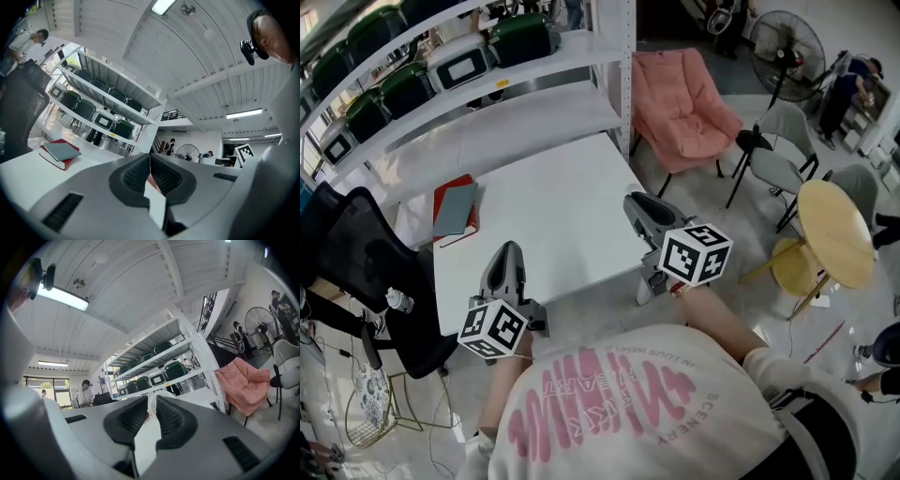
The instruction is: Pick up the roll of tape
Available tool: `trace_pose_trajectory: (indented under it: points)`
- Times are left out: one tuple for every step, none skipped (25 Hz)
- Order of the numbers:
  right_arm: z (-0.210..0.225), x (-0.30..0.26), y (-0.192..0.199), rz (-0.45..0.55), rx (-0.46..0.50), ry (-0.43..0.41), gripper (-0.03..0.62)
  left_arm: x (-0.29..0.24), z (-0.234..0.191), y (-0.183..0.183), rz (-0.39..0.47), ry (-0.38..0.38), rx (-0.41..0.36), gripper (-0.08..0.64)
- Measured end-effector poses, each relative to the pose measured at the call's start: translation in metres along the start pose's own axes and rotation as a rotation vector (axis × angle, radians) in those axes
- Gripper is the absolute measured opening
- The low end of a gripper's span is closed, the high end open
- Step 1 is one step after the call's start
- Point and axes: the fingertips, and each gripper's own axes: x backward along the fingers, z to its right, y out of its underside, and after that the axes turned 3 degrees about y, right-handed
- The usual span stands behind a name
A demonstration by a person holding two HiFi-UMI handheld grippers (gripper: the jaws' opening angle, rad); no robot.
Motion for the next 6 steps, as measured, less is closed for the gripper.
trace_pose_trajectory:
  points:
    - [0.0004, -0.0003, -0.0003, 0.0, 0.001, 0.002, 0.069, -0.0004, -0.0002, -0.0003, 0.0, 0.001, 0.0, 0.025]
    - [0.0009, -0.0006, -0.0002, 0.001, 0.002, 0.003, 0.069, -0.0007, -0.0007, -0.0001, -0.001, 0.001, 0.0, 0.025]
    - [0.0014, -0.0008, 0.0002, 0.001, 0.002, 0.004, 0.069, -0.0008, -0.0014, 0.0006, -0.002, 0.0, 0.001, 0.025]
    - [0.002, -0.001, 0.0009, 0.0, 0.002, 0.006, 0.069, -0.0008, -0.0024, 0.0015, -0.004, -0.001, 0.002, 0.025]
    - [0.0026, -0.0012, 0.0017, -0.001, 0.002, 0.007, 0.069, -0.0007, -0.0034, 0.0024, -0.006, -0.002, 0.003, 0.025]
    - [0.0031, -0.0015, 0.0026, -0.002, 0.002, 0.009, 0.069, -0.0006, -0.0045, 0.0033, -0.008, -0.003, 0.005, 0.025]
